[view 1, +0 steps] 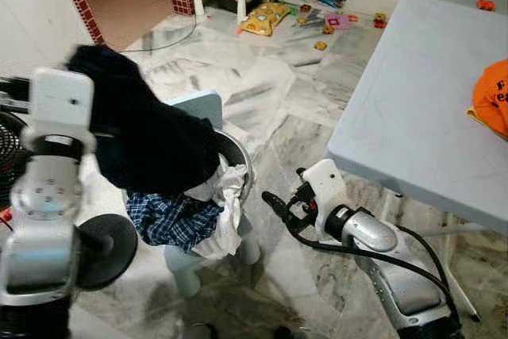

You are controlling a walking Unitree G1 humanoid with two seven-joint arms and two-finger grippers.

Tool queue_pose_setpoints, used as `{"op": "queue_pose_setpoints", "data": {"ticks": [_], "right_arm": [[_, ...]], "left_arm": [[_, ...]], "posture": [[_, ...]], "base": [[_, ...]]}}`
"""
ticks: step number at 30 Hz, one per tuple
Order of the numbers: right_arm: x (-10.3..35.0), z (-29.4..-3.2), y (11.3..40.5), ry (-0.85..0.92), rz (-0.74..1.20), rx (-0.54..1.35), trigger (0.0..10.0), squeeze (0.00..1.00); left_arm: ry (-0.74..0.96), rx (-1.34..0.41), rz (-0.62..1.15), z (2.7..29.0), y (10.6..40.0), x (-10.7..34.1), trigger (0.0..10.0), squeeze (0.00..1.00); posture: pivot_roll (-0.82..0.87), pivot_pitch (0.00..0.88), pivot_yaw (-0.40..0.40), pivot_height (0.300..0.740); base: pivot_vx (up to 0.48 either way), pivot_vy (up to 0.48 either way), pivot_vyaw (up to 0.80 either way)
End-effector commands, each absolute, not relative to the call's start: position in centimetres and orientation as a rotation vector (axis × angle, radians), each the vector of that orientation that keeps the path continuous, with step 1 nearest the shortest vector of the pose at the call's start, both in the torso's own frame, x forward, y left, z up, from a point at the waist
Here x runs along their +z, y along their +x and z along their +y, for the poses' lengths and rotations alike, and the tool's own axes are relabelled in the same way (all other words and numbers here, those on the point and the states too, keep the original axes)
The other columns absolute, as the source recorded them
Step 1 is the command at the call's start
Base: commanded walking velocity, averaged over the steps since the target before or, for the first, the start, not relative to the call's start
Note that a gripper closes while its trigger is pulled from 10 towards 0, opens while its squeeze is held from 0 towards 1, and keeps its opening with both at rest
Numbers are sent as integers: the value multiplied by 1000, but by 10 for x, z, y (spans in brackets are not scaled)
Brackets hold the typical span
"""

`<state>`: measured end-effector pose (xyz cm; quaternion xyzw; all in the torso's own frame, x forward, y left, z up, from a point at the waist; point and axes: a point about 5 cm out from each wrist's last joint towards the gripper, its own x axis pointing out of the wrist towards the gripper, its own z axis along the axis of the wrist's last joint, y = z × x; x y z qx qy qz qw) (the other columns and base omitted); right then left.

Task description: Hang hanger

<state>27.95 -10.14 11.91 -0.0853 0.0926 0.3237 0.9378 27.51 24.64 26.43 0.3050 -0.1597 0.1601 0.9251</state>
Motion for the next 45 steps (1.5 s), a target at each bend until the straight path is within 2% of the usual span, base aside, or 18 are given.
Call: {"op": "queue_pose_setpoints", "data": {"ticks": [1, 8, 10, 17, 22, 31, 37, 45], "right_arm": [[119, -98, 280, -186, 184, 677, 10000, 0], [115, -104, 281, -191, 187, 661, 10000, 0], [113, -103, 280, -191, 188, 663, 10000, 0], [113, -103, 277, -198, 190, 669, 10000, 0], [111, -114, 275, -213, 205, 646, 10000, 0], [111, -108, 272, -215, 208, 665, 10000, 0], [112, -110, 271, -223, 209, 675, 10000, 0], [114, -112, 267, -220, 203, 648, 10000, 0]], "left_arm": [[702, 372, -362, 254, 270, 278, 0, 0], [741, 403, -264, 271, 267, 265, 0, 0], [747, 316, -139, 271, 274, 240, 0, 0], [734, 125, 55, 264, 283, 195, 0, 0], [669, 179, 58, 273, 287, 189, 0, 0], [526, 220, 170, 280, 279, 155, 0, 0], [590, 259, 132, 281, 285, 154, 0, 0], [568, 179, 46, 253, 315, 163, 0, 0]], "posture": [[40, 51, 17, 740], [41, 53, 21, 740], [39, 55, 21, 740], [20, 63, 20, 740], [-1, 77, 19, 740], [-4, 89, 0, 740], [-17, 98, -3, 740], [-45, 103, 15, 740]], "base": [[0, 0, 0], [0, 0, 0], [0, 0, 0], [0, 0, 0], [0, 0, 0], [0, 0, 0], [0, 0, 0], [0, 0, 0]]}}
